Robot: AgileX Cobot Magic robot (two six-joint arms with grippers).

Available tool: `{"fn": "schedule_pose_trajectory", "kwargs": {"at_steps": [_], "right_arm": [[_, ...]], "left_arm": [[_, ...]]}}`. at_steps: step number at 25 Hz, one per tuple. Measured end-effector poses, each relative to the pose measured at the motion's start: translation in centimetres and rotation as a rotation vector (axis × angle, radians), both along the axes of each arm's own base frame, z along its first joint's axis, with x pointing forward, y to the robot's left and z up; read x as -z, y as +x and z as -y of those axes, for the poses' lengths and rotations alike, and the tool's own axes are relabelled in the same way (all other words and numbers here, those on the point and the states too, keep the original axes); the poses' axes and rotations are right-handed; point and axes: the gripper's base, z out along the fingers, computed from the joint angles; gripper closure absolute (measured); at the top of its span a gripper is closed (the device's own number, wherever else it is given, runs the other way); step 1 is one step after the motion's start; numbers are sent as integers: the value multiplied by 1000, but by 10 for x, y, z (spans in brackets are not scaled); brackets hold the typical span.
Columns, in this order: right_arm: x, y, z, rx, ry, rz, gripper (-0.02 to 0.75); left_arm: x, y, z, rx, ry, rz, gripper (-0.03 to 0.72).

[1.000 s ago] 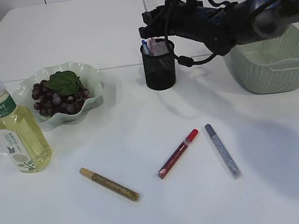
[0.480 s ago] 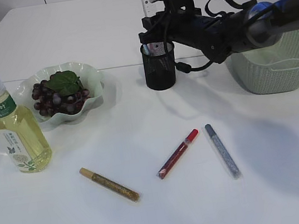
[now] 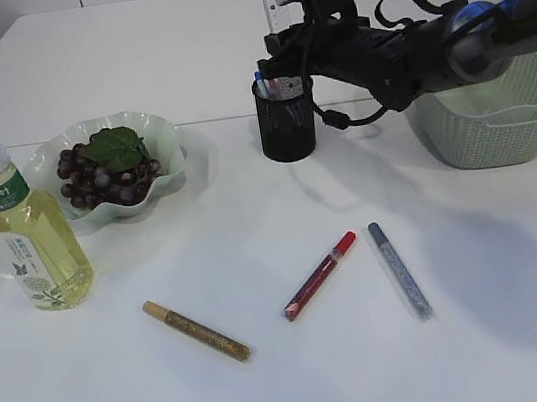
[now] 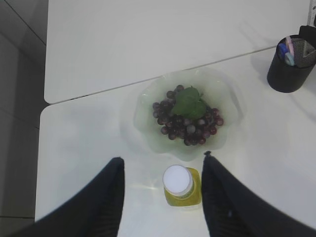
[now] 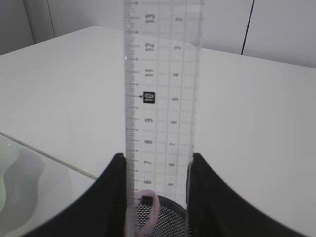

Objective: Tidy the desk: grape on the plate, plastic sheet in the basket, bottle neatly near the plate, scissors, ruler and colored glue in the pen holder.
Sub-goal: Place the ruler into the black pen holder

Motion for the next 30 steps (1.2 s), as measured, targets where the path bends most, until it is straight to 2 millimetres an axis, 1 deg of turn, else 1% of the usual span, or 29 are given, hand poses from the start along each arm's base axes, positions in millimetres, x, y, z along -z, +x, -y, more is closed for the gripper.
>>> {"fn": "schedule_pose_trajectory", "kwargs": {"at_steps": [7,19,26,30], "right_arm": [[2,0,0,8,18,-26,461],[4,-1,-1,15,44,-62,414],[7,-2,-1,33,77,-115,361],[8,-2,-1,35,76,-121,355]], "left_arm": [[0,0,0,0,0,0,316],[0,0,0,0,0,0,316],[0,0,0,0,0,0,316],[0,0,0,0,0,0,316]]}}
